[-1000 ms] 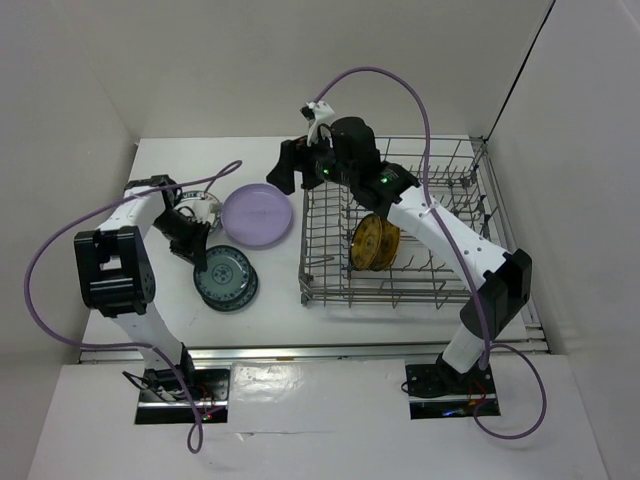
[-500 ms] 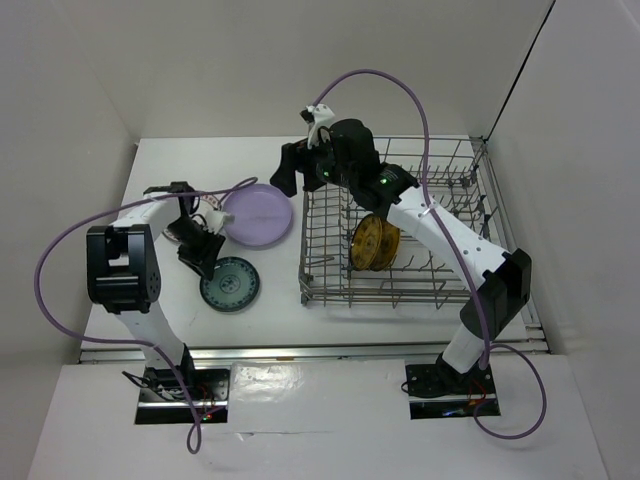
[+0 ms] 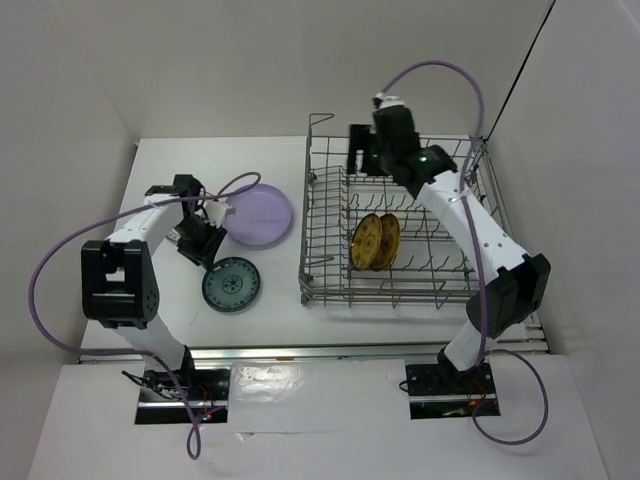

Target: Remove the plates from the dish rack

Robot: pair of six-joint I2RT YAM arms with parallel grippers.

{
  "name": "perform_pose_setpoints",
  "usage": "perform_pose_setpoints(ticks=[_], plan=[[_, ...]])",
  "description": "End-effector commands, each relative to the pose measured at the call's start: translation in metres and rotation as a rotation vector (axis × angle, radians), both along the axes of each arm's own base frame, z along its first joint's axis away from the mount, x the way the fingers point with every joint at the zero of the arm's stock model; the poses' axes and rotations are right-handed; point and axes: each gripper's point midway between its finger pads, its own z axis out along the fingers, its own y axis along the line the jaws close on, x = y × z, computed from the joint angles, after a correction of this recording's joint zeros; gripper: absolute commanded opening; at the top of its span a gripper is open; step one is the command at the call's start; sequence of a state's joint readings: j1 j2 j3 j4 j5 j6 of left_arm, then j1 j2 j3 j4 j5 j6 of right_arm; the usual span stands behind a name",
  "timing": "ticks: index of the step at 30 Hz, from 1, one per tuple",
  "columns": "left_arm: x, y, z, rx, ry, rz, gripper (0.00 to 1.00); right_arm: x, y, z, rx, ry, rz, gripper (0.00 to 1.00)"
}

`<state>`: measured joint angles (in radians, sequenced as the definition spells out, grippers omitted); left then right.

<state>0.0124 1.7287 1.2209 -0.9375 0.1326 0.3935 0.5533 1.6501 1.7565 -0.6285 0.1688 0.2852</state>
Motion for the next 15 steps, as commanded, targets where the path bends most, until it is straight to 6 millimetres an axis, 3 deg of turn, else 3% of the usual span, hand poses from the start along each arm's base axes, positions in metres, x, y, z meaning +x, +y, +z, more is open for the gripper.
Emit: perform_pose_setpoints(ticks=[1,4,7,8,10,15], plan=[[0.016,0.002,0.035,0.018,-0.138,0.081,0.53,-0.014,-0.109,-0.007,-0.041,0.097,-0.277,0.81],[0.024,-0.006,0.056,-0.031,-0.201,0.136,0.53,-0.031,-0.153,-0.054,-0.084,0.211,-0.362,0.76],[0.028,-0.010,0.073,-0.052,-0.243,0.166,0.53,-0.043,-0.173,-0.080,-0.087,0.300,-0.392,0.70],[0.030,-0.011,0.082,-0.059,-0.269,0.187,0.53,-0.050,-0.175,-0.097,-0.093,0.346,-0.388,0.69],[0.034,-0.009,0.092,-0.056,-0.308,0.206,0.53,-0.059,-0.168,-0.113,-0.080,0.397,-0.352,0.64],[0.037,-0.006,0.111,-0.046,-0.379,0.232,0.53,-0.074,-0.144,-0.132,0.023,0.427,-0.244,0.57]])
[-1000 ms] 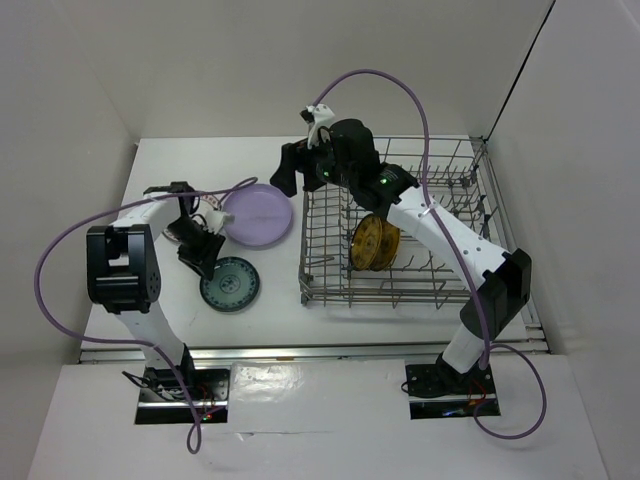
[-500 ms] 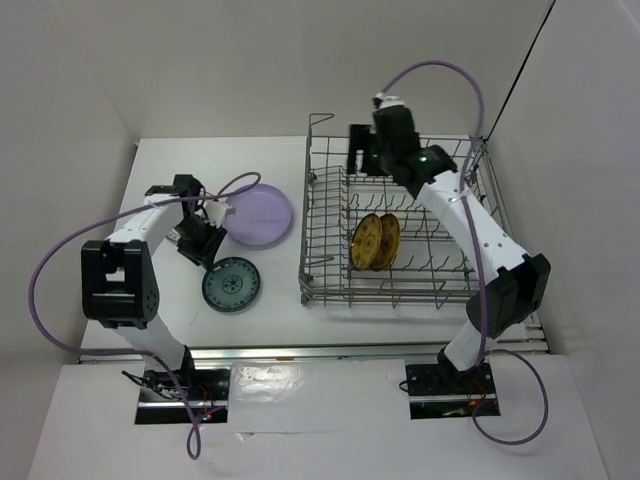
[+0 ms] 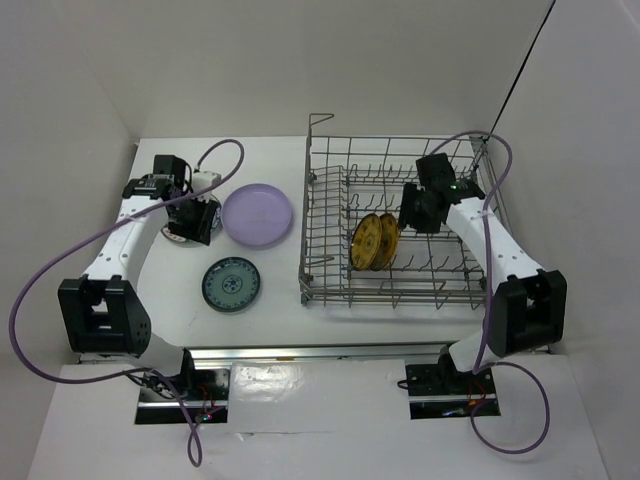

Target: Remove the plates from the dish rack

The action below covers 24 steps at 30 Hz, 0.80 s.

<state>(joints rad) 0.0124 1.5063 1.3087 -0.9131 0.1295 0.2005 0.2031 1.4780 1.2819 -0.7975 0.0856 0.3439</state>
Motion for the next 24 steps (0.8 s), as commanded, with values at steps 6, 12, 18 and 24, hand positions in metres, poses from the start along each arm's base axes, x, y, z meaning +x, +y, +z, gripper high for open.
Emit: perform_pose_setpoints(ticks=[6,12,18,24], plan=[[0.003,0.001,0.024,-0.006,-0.075,0.058,0.53,-0.005,0.030,0.012,0.167,-0.064,0.058,0.55],[0.000,0.001,0.026,-0.006,-0.084,0.058,0.53,0.000,-0.006,0.047,0.011,-0.143,-0.084,0.55],[0.000,0.003,0.024,0.004,-0.084,0.062,0.53,-0.006,0.016,0.073,0.066,-0.226,-0.017,0.52],[0.002,0.003,0.030,-0.001,-0.101,0.071,0.53,-0.018,0.042,0.025,0.139,-0.094,0.056,0.52]])
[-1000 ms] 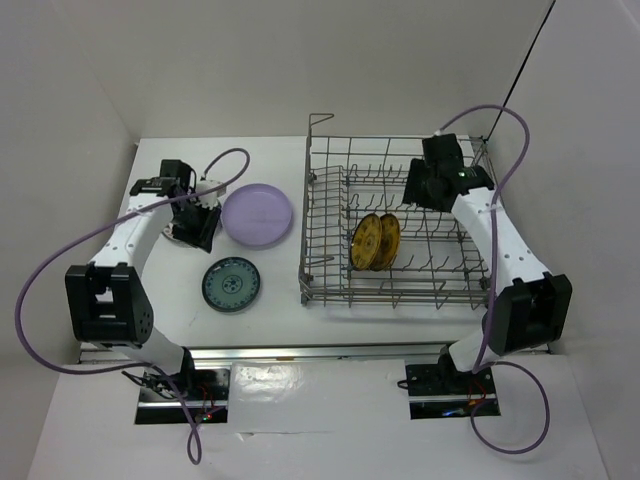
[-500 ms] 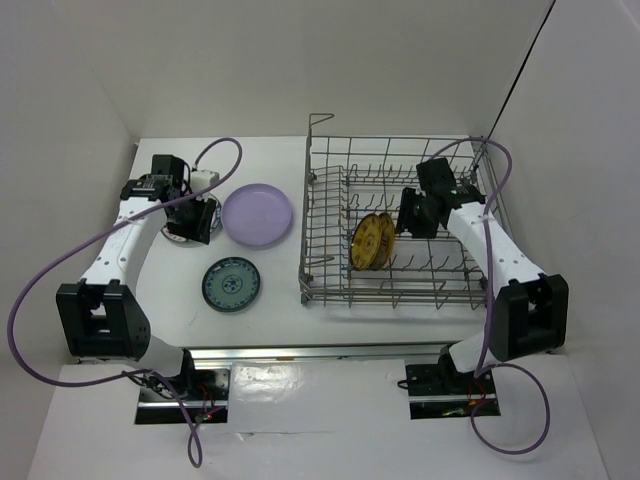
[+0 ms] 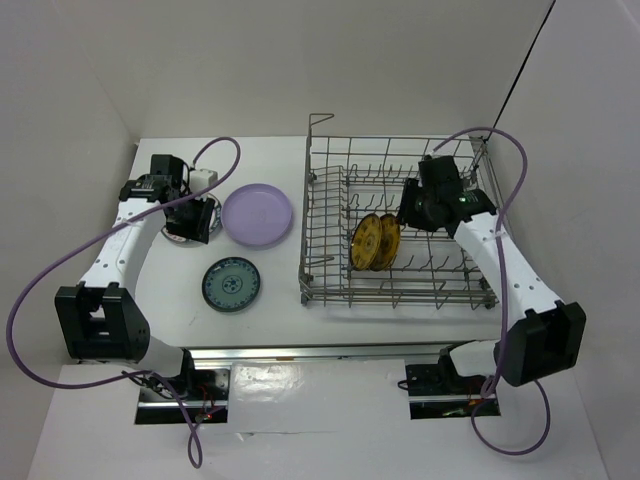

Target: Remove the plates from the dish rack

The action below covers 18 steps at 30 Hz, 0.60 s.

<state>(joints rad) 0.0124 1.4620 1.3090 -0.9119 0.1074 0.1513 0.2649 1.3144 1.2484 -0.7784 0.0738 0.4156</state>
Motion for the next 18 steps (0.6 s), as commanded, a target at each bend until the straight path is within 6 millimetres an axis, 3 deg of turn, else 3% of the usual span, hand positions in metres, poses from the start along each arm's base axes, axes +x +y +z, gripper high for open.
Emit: perform_pose_setpoints(ticks=[1,6,9,10,14,15,17,18], plan=[[0.003,0.001,0.017,0.000,-0.063,0.017,0.53,-0.002,0.024,-0.029,0.047,0.072,0.052,0.52],[0.000,0.003,0.021,0.009,-0.072,0.022,0.53,0.000,0.027,-0.050,0.033,0.119,0.047,0.51],[0.000,0.003,0.024,0.009,-0.081,0.022,0.53,0.005,0.031,-0.049,0.032,0.103,0.053,0.21],[0.001,0.003,0.027,0.009,-0.090,0.022,0.53,0.005,0.028,-0.046,0.019,0.102,0.043,0.01],[0.001,0.004,0.043,0.017,-0.124,0.027,0.53,0.013,0.009,-0.007,-0.093,0.021,-0.018,0.00],[0.001,0.003,0.046,0.009,-0.124,0.022,0.53,0.021,0.005,0.019,-0.107,-0.035,-0.036,0.00],[0.005,0.002,0.061,0.004,-0.167,0.032,0.53,0.022,-0.009,0.048,-0.167,-0.084,-0.085,0.00],[0.005,0.000,0.064,-0.008,-0.169,0.025,0.53,0.028,-0.012,0.077,-0.174,-0.149,-0.100,0.00]])
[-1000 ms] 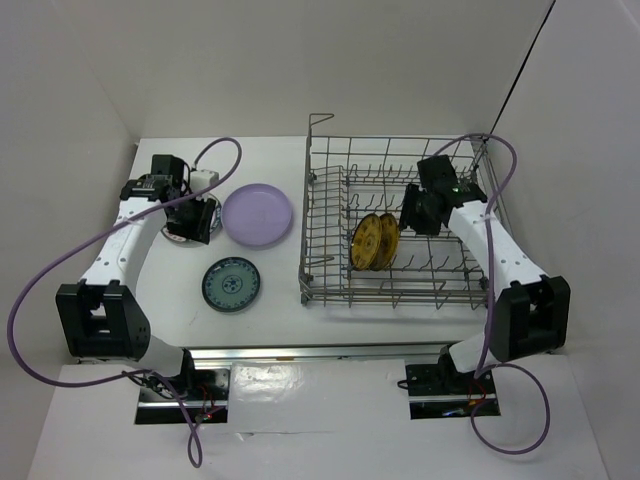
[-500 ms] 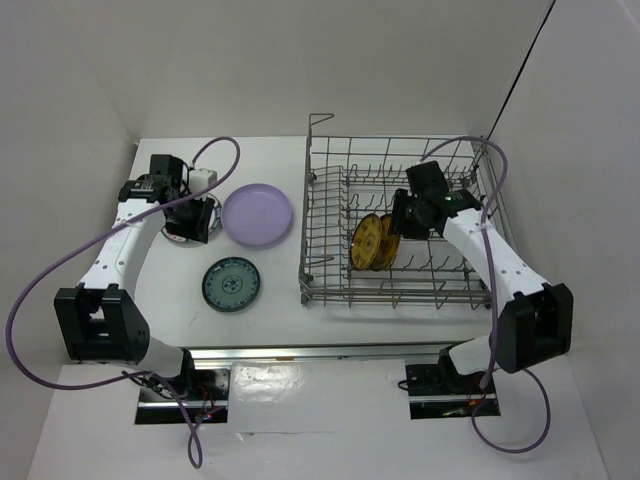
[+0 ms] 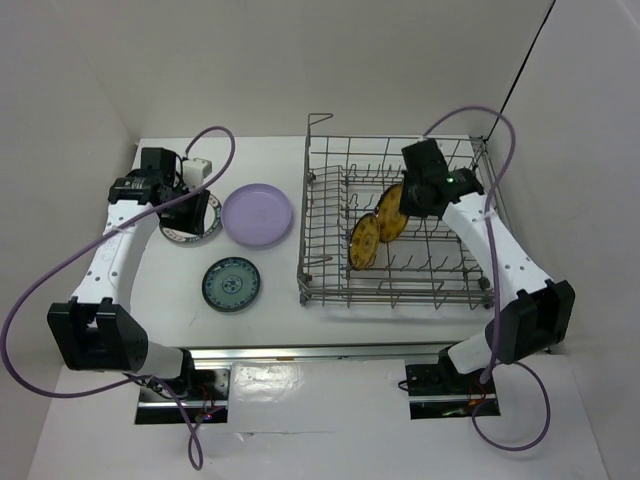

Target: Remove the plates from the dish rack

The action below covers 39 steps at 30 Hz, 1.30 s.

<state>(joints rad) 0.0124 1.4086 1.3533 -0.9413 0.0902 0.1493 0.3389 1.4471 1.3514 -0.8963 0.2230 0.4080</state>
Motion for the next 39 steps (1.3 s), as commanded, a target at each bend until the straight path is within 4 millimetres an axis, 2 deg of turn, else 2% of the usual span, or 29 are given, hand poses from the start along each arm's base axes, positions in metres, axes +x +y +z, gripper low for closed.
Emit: perform_pose_setpoints(ticks=[1,2,3,4,5,6,7,8,9,10,11,12,13,14,15,17,18,19,21,22,24,27,28,29,31,34,36,37,39], plan=[[0.007,-0.005,0.044,-0.035,-0.123,0.016,0.53,0.024,-0.018,0.113,-0.048,-0.306,-0.098,0.00],[0.007,-0.007,0.051,-0.046,-0.135,0.009,0.56,0.023,-0.020,0.125,-0.072,-0.329,-0.097,0.00],[0.008,-0.013,0.056,-0.074,-0.146,-0.010,0.59,0.024,-0.023,0.155,-0.072,-0.398,-0.111,0.00],[0.006,-0.017,0.060,-0.096,-0.158,-0.015,0.63,0.025,-0.031,0.171,-0.112,-0.444,-0.144,0.00],[0.006,-0.022,0.069,-0.119,-0.183,-0.032,0.70,0.023,-0.024,0.184,-0.112,-0.478,-0.137,0.00],[0.006,-0.033,0.075,-0.174,-0.193,-0.072,0.72,0.026,-0.021,0.199,-0.111,-0.526,-0.123,0.00],[0.004,-0.039,0.083,-0.203,-0.211,-0.094,0.74,0.027,-0.001,0.218,-0.036,-0.598,-0.077,0.00],[0.003,-0.045,0.084,-0.231,-0.210,-0.115,0.76,0.026,0.008,0.210,-0.021,-0.573,-0.024,0.00],[0.001,-0.051,0.089,-0.256,-0.212,-0.143,0.78,0.029,0.035,0.229,0.072,-0.659,0.055,0.00],[-0.002,-0.061,0.092,-0.304,-0.211,-0.177,0.78,0.033,0.059,0.211,0.114,-0.637,0.144,0.00],[-0.003,-0.065,0.093,-0.325,-0.210,-0.193,0.78,0.025,0.095,0.210,0.228,-0.638,0.291,0.00],[-0.004,-0.069,0.098,-0.345,-0.219,-0.209,0.79,0.027,0.127,0.213,0.301,-0.672,0.382,0.00],[-0.006,-0.076,0.101,-0.385,-0.218,-0.238,0.79,0.026,0.149,0.198,0.344,-0.641,0.446,0.00],[-0.008,-0.080,0.102,-0.403,-0.217,-0.251,0.79,0.018,0.175,0.194,0.420,-0.619,0.543,0.00],[-0.009,-0.079,0.110,-0.413,-0.238,-0.255,0.79,0.022,0.202,0.194,0.469,-0.635,0.613,0.00],[-0.013,-0.083,0.116,-0.444,-0.252,-0.274,0.79,0.010,0.237,0.188,0.574,-0.606,0.744,0.00],[-0.011,-0.085,0.119,-0.454,-0.265,-0.286,0.79,0.013,0.258,0.184,0.611,-0.610,0.803,0.00],[-0.012,-0.086,0.125,-0.471,-0.285,-0.299,0.79,0.013,0.267,0.191,0.637,-0.622,0.842,0.00],[-0.016,-0.089,0.129,-0.491,-0.290,-0.306,0.79,0.002,0.293,0.191,0.681,-0.599,0.953,0.00],[-0.013,-0.086,0.131,-0.494,-0.298,-0.291,0.79,0.009,0.301,0.191,0.681,-0.602,0.973,0.00],[-0.012,-0.086,0.128,-0.494,-0.297,-0.290,0.79,0.004,0.314,0.187,0.704,-0.577,1.020,0.00],[-0.004,-0.073,0.112,-0.440,-0.290,-0.235,0.79,-0.010,0.325,0.186,0.765,-0.575,1.100,0.00],[-0.002,-0.070,0.099,-0.428,-0.268,-0.206,0.79,-0.012,0.327,0.190,0.786,-0.585,1.112,0.00],[0.000,-0.067,0.094,-0.413,-0.264,-0.192,0.79,-0.013,0.330,0.182,0.796,-0.562,1.117,0.00],[-0.001,-0.069,0.086,-0.426,-0.239,-0.205,0.79,-0.018,0.331,0.180,0.818,-0.554,1.142,0.00],[0.000,-0.074,0.086,-0.453,-0.238,-0.225,0.79,-0.032,0.336,0.165,0.852,-0.504,1.192,0.00],[0.003,-0.069,0.083,-0.446,-0.228,-0.196,0.79,-0.033,0.335,0.153,0.848,-0.476,1.185,0.00],[0.003,-0.070,0.083,-0.448,-0.231,-0.208,0.76,-0.033,0.335,0.148,0.847,-0.463,1.182,0.00],[-0.003,-0.079,0.085,-0.493,-0.212,-0.258,0.70,-0.034,0.334,0.149,0.849,-0.482,1.187,0.00]])
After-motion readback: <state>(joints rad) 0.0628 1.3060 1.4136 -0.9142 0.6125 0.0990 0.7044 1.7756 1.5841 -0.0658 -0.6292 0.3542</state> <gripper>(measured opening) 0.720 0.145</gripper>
